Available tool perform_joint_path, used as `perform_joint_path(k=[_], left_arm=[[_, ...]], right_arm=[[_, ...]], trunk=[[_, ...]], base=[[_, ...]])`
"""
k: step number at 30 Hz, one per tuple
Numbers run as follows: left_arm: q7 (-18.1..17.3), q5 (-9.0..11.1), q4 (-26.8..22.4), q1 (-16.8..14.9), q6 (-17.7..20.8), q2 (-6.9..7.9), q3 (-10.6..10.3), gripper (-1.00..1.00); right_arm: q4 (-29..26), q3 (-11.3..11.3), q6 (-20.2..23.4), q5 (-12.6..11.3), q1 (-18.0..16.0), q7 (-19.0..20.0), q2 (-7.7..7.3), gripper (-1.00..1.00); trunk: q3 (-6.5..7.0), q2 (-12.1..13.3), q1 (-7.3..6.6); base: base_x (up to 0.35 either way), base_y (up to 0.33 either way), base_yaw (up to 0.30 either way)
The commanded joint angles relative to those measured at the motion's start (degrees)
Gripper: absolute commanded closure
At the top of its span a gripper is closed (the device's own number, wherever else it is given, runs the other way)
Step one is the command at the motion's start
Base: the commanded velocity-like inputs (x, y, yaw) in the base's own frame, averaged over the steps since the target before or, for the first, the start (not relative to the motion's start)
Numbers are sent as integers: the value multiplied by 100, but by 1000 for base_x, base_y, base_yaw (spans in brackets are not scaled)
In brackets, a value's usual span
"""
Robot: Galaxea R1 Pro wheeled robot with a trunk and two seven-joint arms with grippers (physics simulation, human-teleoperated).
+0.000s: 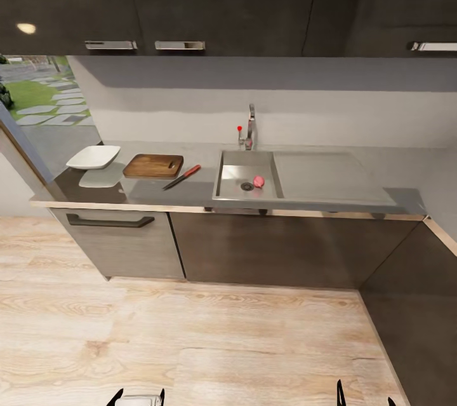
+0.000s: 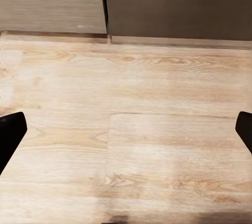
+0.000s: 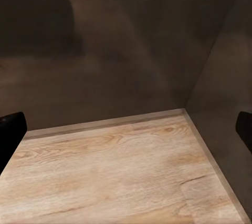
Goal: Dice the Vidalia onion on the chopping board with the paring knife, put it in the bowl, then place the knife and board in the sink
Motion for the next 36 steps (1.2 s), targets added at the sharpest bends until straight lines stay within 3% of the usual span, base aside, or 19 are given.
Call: perform_joint_path(k=[1, 4, 8, 9, 10, 12, 13, 21, 26, 30, 33, 36], left_arm=[[47, 44, -28, 0, 28, -4, -15, -100], [53, 41, -181, 0, 54, -100, -12, -100], [53, -61, -468, 0, 90, -579, -11, -100], [60, -910, -518, 0, 122, -964, -11, -100], [66, -1177, -524, -2, 145, -1036, -12, -100], [100, -1341, -529, -6, 174, -1076, -16, -100], [421, -1475, -530, -90, 323, -1113, -19, -100], [666, -1504, -539, -1266, 1660, -1162, -51, -100], [682, -1480, -542, -2201, 2658, -1199, -205, -100], [663, -1353, -542, -3248, 3467, -1219, -234, -100], [656, -908, -522, -4130, 4123, -1225, -240, -100], [676, 94, -319, -5384, 4986, -1228, -245, -100]], right_arm=[[-4, -8, 0, 56, 0, -32, 5, -100], [24, -9, 1, 56, 0, -32, 5, -100], [64, -10, -2, 56, 0, -32, 5, -100], [71, -10, -1, 55, 0, -30, 5, -100], [72, -10, -2, 54, 0, -31, 5, -100], [72, -10, -2, 54, 0, -31, 5, -100], [81, -10, -2, 52, 0, -32, 5, -100], [169, -18, -2, 47, 0, -32, 5, -100], [240, -19, -2, 51, -3, -32, 5, -100], [284, -19, -2, 49, 0, -32, 5, -100], [340, -19, -2, 50, -3, -32, 5, -100], [389, -19, -2, 48, -6, -32, 5, -100]], trunk=[[-8, -10, 4], [-8, -10, 4], [-8, -10, 4], [-8, -10, 4], [-8, -10, 4], [-8, -10, 4], [-8, -10, 4], [-8, -10, 4], [-8, -10, 4], [-8, -10, 4], [-8, -10, 4], [-8, -10, 4]], base=[[0, 0, 0], [0, 0, 0], [0, 0, 0], [0, 0, 0], [0, 0, 0], [0, 0, 0], [0, 0, 0], [0, 0, 0], [0, 0, 0], [0, 0, 0], [0, 0, 0], [0, 0, 0]])
